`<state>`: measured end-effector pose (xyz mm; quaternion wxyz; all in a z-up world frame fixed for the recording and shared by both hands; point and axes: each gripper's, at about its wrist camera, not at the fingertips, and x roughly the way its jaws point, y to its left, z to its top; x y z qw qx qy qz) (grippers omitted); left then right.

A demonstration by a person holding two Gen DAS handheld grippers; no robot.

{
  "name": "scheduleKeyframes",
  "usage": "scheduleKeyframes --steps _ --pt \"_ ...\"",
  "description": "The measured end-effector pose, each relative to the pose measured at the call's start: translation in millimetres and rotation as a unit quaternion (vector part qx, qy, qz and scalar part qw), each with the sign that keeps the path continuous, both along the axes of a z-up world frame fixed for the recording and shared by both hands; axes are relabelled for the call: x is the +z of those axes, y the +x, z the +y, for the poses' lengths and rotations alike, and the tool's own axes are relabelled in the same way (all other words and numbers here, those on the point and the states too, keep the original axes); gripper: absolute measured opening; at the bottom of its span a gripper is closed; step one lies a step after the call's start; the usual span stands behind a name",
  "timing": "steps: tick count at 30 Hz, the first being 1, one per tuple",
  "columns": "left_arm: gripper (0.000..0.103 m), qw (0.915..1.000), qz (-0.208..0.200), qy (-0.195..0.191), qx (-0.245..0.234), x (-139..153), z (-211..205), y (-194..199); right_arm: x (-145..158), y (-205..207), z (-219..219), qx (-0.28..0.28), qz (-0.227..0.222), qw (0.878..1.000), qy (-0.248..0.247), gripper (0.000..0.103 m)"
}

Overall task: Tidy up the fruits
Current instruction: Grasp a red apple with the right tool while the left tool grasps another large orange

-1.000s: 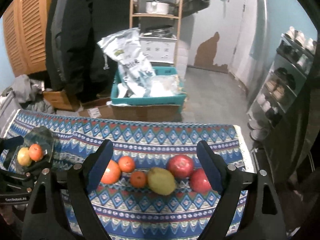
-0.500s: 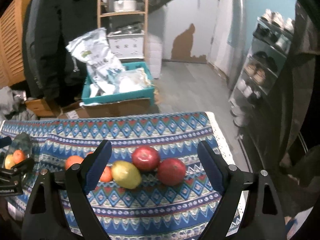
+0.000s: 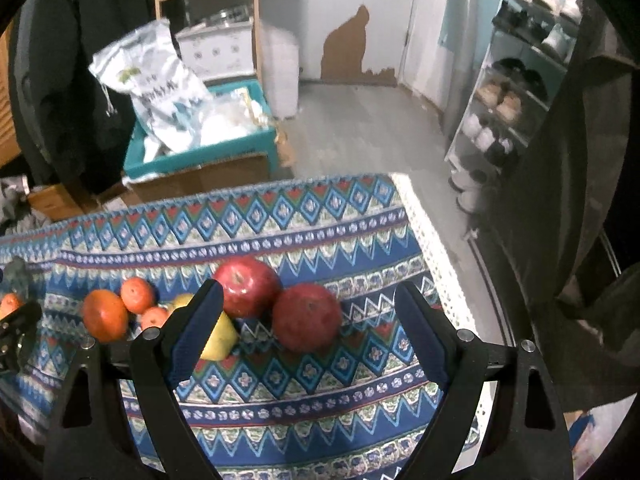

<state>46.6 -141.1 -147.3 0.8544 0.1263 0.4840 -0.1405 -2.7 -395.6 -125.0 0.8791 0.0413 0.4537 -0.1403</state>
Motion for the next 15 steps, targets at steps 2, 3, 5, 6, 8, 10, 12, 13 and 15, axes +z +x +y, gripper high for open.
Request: scheduleKeyframes --steps 2,3,5,6,8,10,12,13,15 --pt "0.102 0.9999 0.009 0.006 -0.001 -11 -2 3 -12 5 -2 0.000 0.017 1.000 -0.001 0.086" --pt "0.102 0.9999 0.011 0.011 -0.001 -17 -4 4 -20 7 -3 0.001 0.027 1.000 0.001 0.086" --pt "0.102 0.9997 0.017 0.020 0.000 -28 -6 7 -31 10 -7 0.003 0.043 0.999 0.005 0.086" --pt "0.102 0.9996 0.020 0.022 0.001 -31 -7 9 -36 11 -8 0.002 0.050 0.999 0.006 0.086" --pt "0.102 0.9993 0.031 0.020 0.002 -39 -9 13 -48 14 -11 0.002 0.063 0.998 0.008 0.086" --pt "0.102 0.9991 0.039 0.018 0.003 -47 -12 16 -60 18 -14 0.000 0.077 0.997 0.016 0.086" --pt "0.102 0.9989 0.043 0.018 0.003 -54 -14 20 -73 24 -19 -0.004 0.089 0.996 0.030 0.086" --pt "0.102 0.9987 0.046 0.020 0.004 -58 -15 22 -78 25 -21 -0.006 0.094 0.995 0.037 0.086" --pt "0.102 0.9983 0.052 0.024 0.005 -67 -16 25 -89 29 -25 -0.008 0.100 0.993 0.054 0.086"
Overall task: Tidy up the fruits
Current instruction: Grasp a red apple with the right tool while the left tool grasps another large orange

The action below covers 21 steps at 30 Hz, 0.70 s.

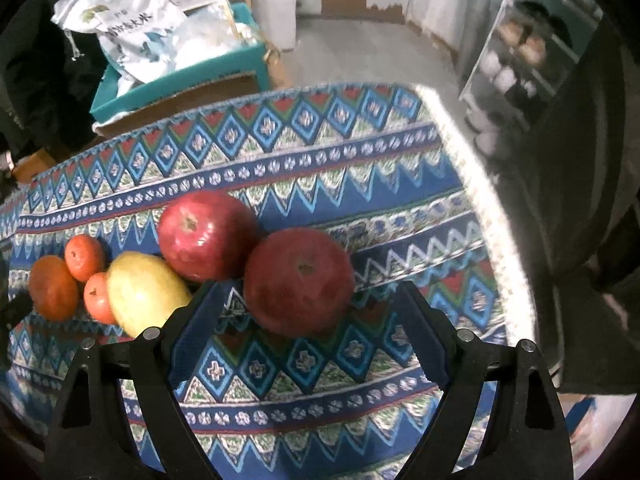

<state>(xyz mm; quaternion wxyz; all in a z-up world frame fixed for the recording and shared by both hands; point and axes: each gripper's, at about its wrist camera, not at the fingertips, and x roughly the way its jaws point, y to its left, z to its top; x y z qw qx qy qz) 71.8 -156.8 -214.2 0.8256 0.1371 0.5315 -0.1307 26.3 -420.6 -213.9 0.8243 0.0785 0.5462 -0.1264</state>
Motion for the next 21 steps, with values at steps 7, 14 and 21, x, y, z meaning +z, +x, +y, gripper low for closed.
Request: scheduleKeyframes --steps 7,14,21 --pt "0.102 0.9997 0.023 -0.003 0.007 -21 -1 9 -28 9 -4 -0.005 0.025 1.000 0.016 0.086" --pt "0.102 0.9993 0.037 -0.005 0.007 -38 -6 19 -37 14 -7 -0.001 0.030 0.999 0.018 0.086" --pt "0.099 0.9990 0.043 -0.007 0.009 -52 -11 25 -43 17 -8 0.009 0.025 0.999 0.024 0.076"
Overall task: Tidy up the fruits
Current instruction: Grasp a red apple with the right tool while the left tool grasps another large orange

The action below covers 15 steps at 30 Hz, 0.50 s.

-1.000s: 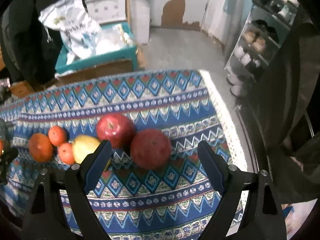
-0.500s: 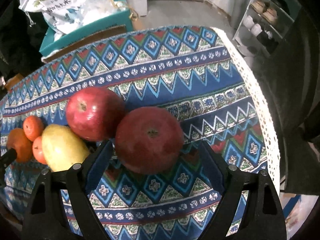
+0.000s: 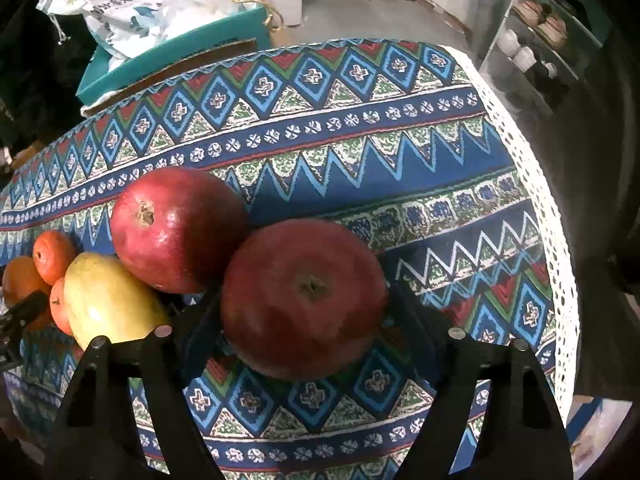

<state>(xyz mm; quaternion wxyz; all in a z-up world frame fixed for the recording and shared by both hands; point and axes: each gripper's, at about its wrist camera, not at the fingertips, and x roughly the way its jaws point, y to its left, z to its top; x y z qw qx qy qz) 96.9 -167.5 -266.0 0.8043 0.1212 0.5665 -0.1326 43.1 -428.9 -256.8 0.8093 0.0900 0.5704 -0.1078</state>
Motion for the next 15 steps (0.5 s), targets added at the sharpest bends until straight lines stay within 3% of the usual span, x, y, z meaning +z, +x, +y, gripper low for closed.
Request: scheduleKeyframes --steps 7,15 --pt "0.069 0.9992 0.018 -0.026 -0.023 -9 -3 -3 -1 2 3 0.005 -0.003 1.000 -0.002 0.075" --pt "0.069 0.9994 0.016 -0.026 -0.015 -8 -2 -14 5 -5 9 -0.001 -0.026 0.999 -0.026 0.074"
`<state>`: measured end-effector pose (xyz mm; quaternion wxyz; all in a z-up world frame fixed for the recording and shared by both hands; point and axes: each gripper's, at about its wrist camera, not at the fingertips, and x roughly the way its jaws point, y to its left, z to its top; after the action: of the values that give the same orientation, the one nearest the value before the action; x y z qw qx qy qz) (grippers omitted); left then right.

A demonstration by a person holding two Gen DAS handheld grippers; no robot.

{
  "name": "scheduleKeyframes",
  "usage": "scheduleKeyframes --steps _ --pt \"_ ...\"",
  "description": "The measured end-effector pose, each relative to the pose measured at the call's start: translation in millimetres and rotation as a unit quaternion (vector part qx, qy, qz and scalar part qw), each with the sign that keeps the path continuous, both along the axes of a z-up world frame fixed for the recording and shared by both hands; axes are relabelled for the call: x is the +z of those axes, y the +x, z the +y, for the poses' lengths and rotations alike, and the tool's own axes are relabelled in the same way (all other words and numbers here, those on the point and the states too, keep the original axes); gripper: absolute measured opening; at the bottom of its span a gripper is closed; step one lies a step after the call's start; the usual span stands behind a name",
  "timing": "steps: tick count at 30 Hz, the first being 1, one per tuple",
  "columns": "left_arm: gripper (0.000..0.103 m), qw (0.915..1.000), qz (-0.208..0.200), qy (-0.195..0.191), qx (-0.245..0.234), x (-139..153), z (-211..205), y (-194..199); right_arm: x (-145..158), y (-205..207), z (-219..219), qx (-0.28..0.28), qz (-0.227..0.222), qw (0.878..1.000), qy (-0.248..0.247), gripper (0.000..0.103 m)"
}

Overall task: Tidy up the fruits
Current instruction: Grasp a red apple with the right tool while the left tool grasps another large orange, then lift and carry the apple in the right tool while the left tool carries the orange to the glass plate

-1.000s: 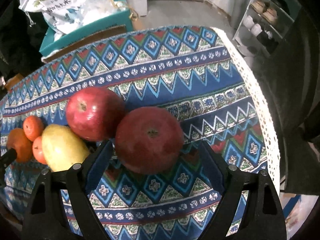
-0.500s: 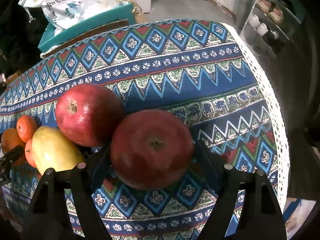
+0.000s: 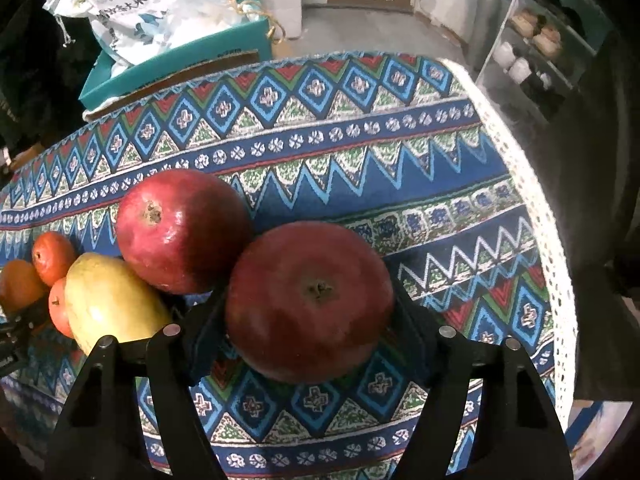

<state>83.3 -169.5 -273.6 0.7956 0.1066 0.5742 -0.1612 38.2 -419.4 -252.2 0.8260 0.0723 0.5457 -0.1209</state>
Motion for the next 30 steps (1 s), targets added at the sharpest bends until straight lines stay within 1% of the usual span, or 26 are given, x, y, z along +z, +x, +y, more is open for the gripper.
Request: scheduleKeyframes --steps 4,17,30 --pt "0.069 1.0000 -0.007 -0.001 0.002 7 6 -5 12 -3 6 0.003 -0.019 1.000 -0.007 0.074" --pt "0.069 0.9983 -0.053 -0.025 0.008 65 21 -21 57 -13 29 0.015 -0.065 0.997 -0.023 0.074" --pt "0.069 0.9953 -0.083 -0.048 0.015 107 34 -38 109 -27 53 0.036 -0.120 0.992 -0.029 0.074"
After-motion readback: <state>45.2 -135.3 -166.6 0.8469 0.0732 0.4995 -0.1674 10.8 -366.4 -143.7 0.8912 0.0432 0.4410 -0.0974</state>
